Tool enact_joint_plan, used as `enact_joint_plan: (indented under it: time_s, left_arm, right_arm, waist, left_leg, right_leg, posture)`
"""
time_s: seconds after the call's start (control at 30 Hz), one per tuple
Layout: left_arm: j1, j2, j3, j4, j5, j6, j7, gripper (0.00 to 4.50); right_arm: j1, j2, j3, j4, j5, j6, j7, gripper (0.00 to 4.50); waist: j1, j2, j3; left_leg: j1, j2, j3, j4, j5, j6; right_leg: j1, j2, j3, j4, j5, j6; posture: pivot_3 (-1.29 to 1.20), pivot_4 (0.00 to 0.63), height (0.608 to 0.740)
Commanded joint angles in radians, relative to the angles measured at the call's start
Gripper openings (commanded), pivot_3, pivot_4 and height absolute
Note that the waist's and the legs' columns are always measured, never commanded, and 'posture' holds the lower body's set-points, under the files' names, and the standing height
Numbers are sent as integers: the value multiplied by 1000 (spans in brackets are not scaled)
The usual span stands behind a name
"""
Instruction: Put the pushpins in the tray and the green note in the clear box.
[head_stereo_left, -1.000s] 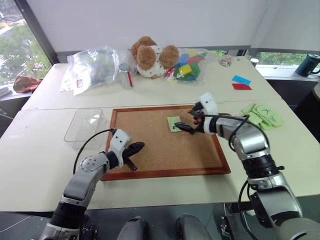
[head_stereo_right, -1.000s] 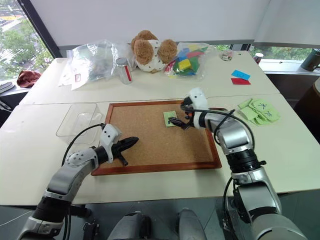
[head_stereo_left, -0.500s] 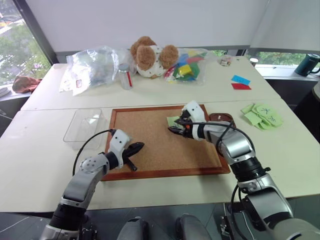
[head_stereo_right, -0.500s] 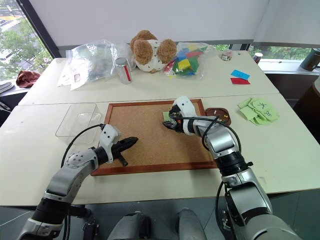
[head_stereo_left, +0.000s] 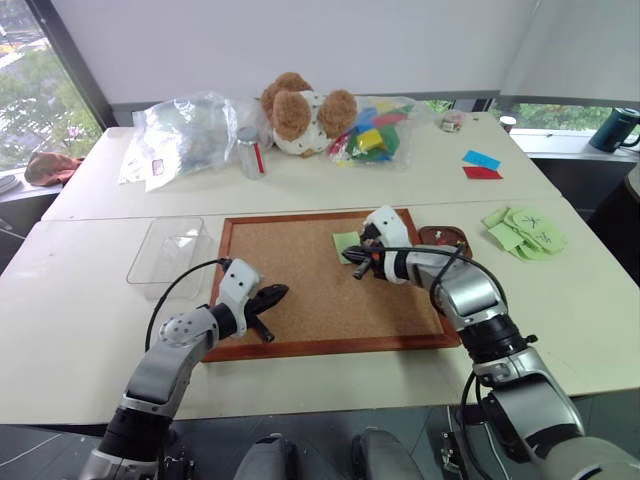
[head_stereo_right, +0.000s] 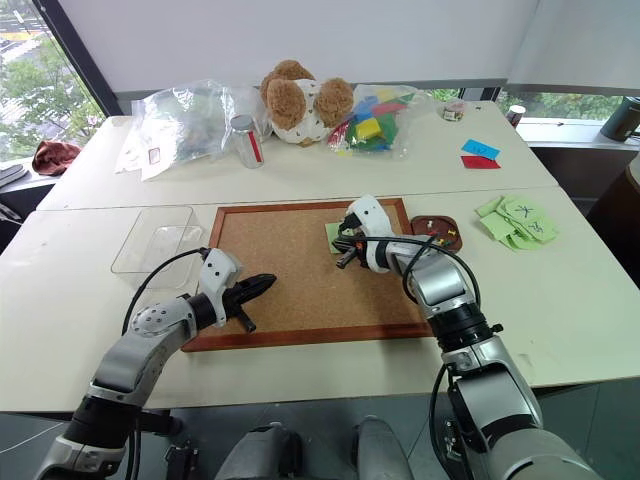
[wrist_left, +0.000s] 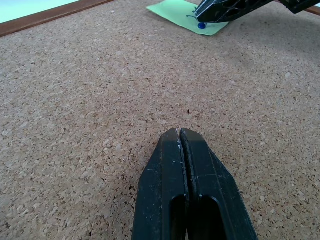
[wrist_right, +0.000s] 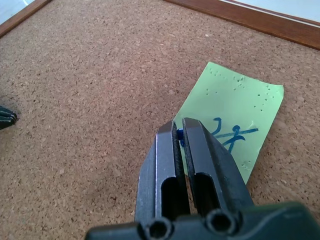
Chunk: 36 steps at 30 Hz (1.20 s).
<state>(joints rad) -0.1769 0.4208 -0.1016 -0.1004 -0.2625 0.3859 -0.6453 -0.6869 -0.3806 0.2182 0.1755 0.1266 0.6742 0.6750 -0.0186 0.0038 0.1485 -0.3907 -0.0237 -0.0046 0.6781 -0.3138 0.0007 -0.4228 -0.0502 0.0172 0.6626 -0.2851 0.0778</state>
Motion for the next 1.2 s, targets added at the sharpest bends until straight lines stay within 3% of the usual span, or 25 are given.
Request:
enact_joint_plan:
  time_s: [0.03,0.33,0.43,0.67,1.0,1.2]
  left_arm:
    - [45,5,-22,57,23,44,2,0]
    - [-2,5,9,59,-15,75,-12,0]
    - [-68,-4,90,27,-127,159,-24,880]
    - [-247,-66,311,27,-457,422,16,4436]
    - [-465,-262,496,237,-747,655,241,4480]
    - [-484,-330,462,250,-781,706,285,4480]
  right_arm:
    - [-34,-24,-55,-137,42,35,18,101]
    - [-27,-122,-74,-379,112,147,86,101]
    - [-16,-154,-67,-441,132,166,114,0]
    - [-28,-184,-67,-522,175,208,129,0]
    - [-47,-203,-40,-564,193,199,147,0]
    - [-58,-206,-18,-567,191,185,162,0]
  waist:
    - [0,0,0]
    - [4,0,0]
    - [5,0,0]
    - [5,-4,3]
    - [7,-7,4]
    - [6,-7,4]
  left_leg:
    - [0,0,0,0,0,0]
    - [0,0,0,0,0,0]
    - [0,0,0,0,0,0]
    - [-3,0,-1,1,0,0]
    - [-6,-1,-1,4,0,0]
    - [-6,-1,-2,3,4,-6]
  right_leg:
    - [0,0,0,0,0,0]
    - [0,0,0,0,0,0]
    - [0,0,0,0,0,0]
    - [-2,0,-1,0,0,0]
    - [-3,0,-2,-1,0,0]
    - [-4,1,-2,-1,0,0]
  posture:
    - [0,150,740]
    - [0,150,740]
    - [0,150,740]
    - [0,150,740]
    - [0,150,740]
    - [0,150,740]
